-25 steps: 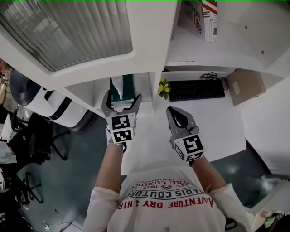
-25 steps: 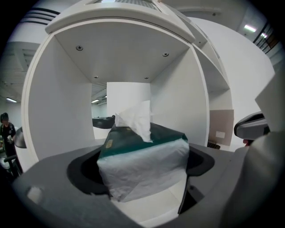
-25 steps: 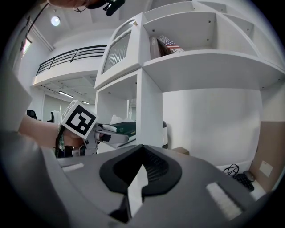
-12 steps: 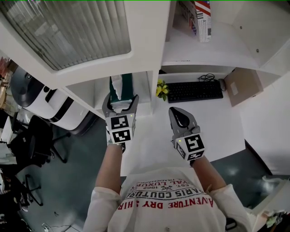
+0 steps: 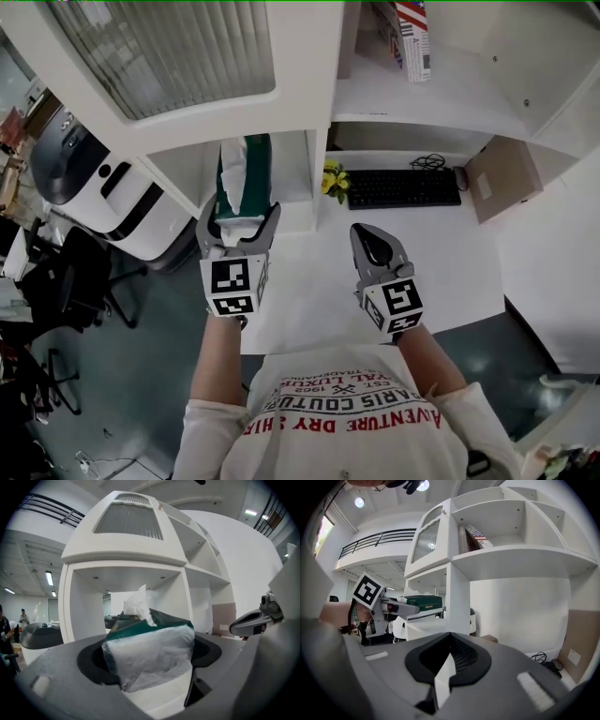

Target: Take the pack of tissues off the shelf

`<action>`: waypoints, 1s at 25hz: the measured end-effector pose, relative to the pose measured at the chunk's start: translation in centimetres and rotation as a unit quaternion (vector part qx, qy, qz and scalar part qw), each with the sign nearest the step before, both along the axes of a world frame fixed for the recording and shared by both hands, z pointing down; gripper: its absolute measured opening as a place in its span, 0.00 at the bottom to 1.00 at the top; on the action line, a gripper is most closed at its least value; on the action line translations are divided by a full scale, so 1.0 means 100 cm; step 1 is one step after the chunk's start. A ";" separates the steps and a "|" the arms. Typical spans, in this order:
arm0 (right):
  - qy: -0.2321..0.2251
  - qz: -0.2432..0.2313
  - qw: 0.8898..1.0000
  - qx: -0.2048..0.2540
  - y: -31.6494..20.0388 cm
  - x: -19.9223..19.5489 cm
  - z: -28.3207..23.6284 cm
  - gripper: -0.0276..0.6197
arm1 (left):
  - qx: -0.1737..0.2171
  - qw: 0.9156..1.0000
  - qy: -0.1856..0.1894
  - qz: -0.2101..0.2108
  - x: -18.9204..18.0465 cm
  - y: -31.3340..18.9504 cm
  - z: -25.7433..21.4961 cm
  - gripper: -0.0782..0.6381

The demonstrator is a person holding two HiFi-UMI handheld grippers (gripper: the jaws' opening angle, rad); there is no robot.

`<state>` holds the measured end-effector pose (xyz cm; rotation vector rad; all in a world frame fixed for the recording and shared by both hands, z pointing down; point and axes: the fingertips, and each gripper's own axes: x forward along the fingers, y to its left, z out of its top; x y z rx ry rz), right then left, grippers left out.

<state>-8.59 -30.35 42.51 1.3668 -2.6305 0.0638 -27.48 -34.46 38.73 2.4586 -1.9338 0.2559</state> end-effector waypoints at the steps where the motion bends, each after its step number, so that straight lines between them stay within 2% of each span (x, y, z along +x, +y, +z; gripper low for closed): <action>1: -0.001 -0.004 1.000 0.001 0.004 -0.001 -0.001 0.04 | 0.007 1.000 -0.006 0.002 0.001 0.007 -0.003 0.72; 5: -0.011 -0.023 1.000 0.002 0.017 -0.003 -0.001 0.04 | 0.033 0.999 -0.017 0.010 0.011 0.039 -0.010 0.72; 12: -0.023 -0.058 0.998 0.005 0.036 -0.013 -0.004 0.04 | 0.036 0.999 -0.001 0.018 0.016 0.093 -0.004 0.72; 19: -0.029 -0.087 0.996 0.017 0.047 -0.023 -0.009 0.04 | 0.006 1.000 0.019 0.013 0.011 0.128 0.020 0.72; 25: -0.035 -0.075 0.996 0.033 0.044 -0.018 -0.016 0.04 | -0.019 0.999 0.028 0.009 0.011 0.135 0.035 0.72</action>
